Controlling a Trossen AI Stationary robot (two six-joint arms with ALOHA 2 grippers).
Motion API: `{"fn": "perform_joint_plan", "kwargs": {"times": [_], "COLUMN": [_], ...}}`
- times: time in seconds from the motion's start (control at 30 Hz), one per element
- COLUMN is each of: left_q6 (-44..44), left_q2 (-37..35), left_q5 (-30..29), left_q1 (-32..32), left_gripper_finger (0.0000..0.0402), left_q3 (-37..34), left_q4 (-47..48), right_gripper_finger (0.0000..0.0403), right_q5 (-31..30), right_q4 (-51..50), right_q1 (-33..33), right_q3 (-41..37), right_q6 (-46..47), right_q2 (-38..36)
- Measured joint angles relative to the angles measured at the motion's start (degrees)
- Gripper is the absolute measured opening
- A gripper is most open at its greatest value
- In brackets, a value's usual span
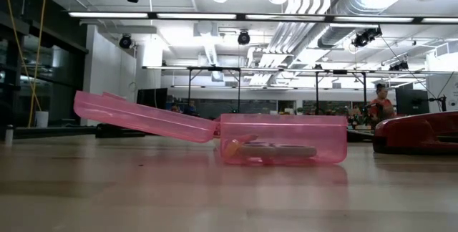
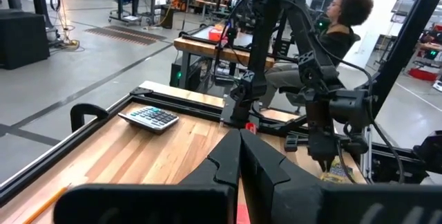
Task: Pack school essentials
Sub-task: Put the yellow crayon box into the pink supply box
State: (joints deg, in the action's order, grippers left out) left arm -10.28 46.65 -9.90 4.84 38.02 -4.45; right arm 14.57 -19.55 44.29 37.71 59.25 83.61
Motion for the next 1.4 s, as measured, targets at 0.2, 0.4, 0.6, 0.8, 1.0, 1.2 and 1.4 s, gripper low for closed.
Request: {"fn": "perform_joint_plan", "kwargs": {"times": [0.2,0.4,0.6,0.8,1.0,1.2,1.4], "left_q6": [0.0,0.0,-2.3,-3.3,-4.1,-4.3,-3.0], "left_q2": [0.0,0.0,0.0,0.0,0.0,0.0,0.0], "left_q5": [-1.1,-1.1,-1.1,-0.5,-0.4,-0.3,-0.1], "left_q1": [0.0,0.0,0.0,0.0,0.0,0.0,0.0], "left_gripper_finger": [0.0000,0.0000,0.0000,0.0000,0.0000,0.0000,0.0000], "left_q3": [0.0,0.0,0.0,0.0,0.0,0.0,0.0], "left_q4": [0.0,0.0,0.0,-0.2,-3.2,-5.2,-5.3], "right_gripper_finger": [0.0001,0.0001,0.0000,0.0000,0.0000,0.0000,0.0000], "right_q5": [-3.4,-15.5,-25.0,-22.2,-14.1,-7.1,-4.8], "right_q4": [-1.9,3.9,10.8,23.5,37.9,47.1,45.4], "right_q1": [0.0,-4.5,-15.5,-30.4,-43.8,-52.1,-54.2], "right_q3": [0.0,0.0,0.0,0.0,0.0,0.0,0.0], "right_q6": [-3.6,-8.1,-22.0,-37.4,-45.3,-46.0,-45.8], "right_q2": [-9.5,-19.4,-21.4,-19.4,-18.6,-18.9,-18.9]}}
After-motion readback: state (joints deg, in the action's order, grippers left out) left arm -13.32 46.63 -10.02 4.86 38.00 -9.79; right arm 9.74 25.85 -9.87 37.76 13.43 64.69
